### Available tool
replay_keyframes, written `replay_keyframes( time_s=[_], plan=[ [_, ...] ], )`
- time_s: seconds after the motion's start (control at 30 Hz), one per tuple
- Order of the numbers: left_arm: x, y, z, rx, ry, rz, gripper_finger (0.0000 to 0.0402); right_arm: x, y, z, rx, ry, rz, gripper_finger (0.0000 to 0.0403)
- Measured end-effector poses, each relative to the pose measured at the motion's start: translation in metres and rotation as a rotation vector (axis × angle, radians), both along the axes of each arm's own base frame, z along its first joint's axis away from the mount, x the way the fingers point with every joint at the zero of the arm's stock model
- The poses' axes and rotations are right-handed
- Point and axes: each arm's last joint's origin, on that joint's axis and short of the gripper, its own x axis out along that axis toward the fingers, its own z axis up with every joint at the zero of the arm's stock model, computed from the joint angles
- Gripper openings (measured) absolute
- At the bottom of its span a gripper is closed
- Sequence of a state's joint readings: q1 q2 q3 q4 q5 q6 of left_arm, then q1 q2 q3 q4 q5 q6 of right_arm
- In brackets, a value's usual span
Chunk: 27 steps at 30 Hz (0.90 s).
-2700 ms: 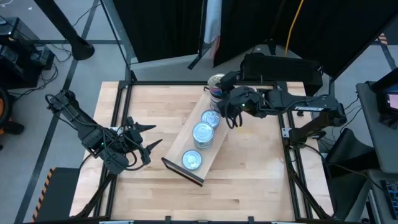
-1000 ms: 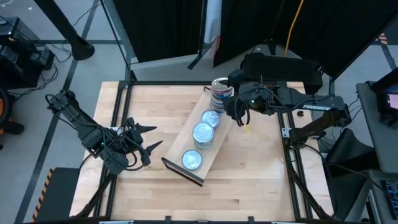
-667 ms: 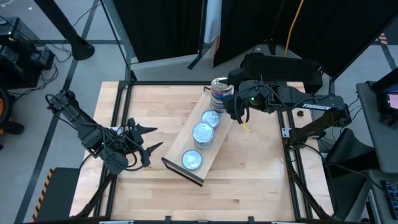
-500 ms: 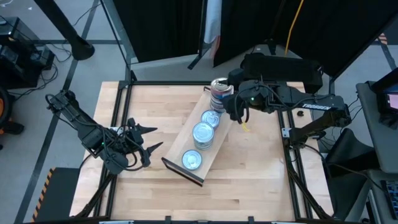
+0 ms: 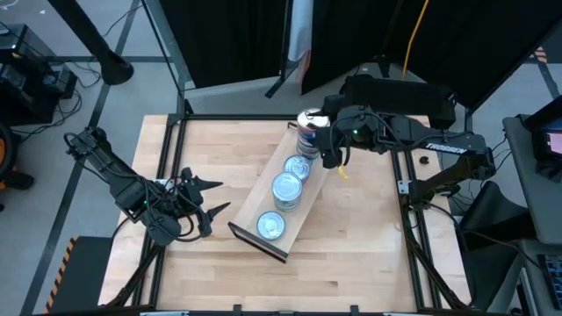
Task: Stack canned seafood by type on shelf
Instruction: Stack the blue tuna can on top of the blue tuna can on the shelf, then return to Home Position
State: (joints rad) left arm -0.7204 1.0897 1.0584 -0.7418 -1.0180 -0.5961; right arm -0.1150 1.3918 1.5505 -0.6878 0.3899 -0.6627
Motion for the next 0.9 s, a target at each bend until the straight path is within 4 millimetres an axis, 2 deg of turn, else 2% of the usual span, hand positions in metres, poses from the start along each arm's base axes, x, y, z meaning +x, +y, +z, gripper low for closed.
replay_keyframes(
  time_s=[0.27, 0.5, 0.7, 0.9],
  plan=[
    [0.000, 0.000, 0.000, -0.011, 0.009, -0.014, 0.0283, 0.000, -0.004, -0.001, 0.094, -0.027, 0.039, 0.0341],
    [0.000, 0.000, 0.000, -0.010, 0.010, -0.015, 0.0283, -0.002, -0.004, 0.003, 0.088, -0.049, 0.045, 0.0341],
    [0.000, 0.000, 0.000, -0.001, 0.014, -0.018, 0.0283, -0.020, 0.016, 0.024, 0.148, -0.164, 0.075, 0.0341],
    [0.000, 0.000, 0.000, 0.055, 0.035, -0.040, 0.0282, -0.049, 0.040, 0.040, 0.369, -0.296, 0.057, 0.0340]
  ],
)
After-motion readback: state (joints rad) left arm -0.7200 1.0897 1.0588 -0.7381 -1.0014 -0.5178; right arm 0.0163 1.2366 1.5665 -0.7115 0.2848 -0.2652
